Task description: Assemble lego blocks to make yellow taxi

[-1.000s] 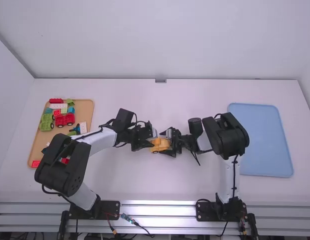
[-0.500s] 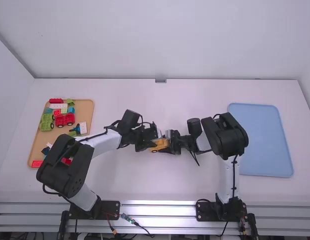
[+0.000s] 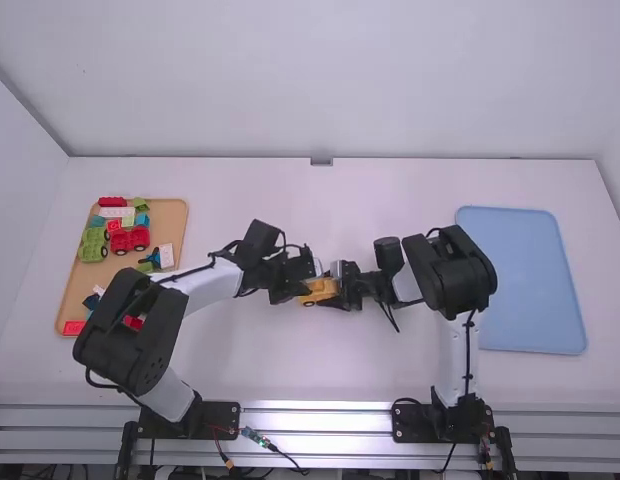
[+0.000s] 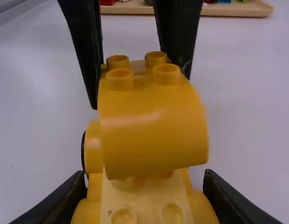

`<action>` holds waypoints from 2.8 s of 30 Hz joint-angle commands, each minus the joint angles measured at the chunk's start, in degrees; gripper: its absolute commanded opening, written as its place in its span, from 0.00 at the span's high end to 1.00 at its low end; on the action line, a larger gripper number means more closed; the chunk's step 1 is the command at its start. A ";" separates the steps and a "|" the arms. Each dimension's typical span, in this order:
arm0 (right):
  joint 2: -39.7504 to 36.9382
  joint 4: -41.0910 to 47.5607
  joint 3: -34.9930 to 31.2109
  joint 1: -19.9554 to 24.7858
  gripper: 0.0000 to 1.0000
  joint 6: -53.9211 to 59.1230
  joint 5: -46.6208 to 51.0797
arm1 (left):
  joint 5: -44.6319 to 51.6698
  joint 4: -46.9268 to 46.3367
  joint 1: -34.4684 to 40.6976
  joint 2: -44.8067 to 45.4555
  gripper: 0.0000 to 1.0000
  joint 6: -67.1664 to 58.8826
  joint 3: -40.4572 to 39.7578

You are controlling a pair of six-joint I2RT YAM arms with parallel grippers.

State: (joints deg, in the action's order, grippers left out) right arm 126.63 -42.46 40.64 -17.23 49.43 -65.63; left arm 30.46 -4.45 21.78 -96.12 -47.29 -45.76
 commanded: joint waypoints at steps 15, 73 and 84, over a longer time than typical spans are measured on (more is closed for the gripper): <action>0.90 0.92 -0.22 -0.07 0.62 -1.20 2.62 | 3.13 -2.62 1.16 -6.58 0.98 -2.05 -4.59; 0.90 0.94 -0.17 -0.07 0.62 -1.22 2.67 | -10.19 -6.34 10.47 -8.79 0.81 0.59 -8.98; 0.90 0.94 -0.17 -0.04 0.62 -1.22 2.69 | -10.58 -5.84 10.45 -7.30 0.59 0.59 -8.98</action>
State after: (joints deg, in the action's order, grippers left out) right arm 126.63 -42.26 40.58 -16.45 49.50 -65.49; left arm 19.29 -10.00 31.03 -102.85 -47.29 -55.31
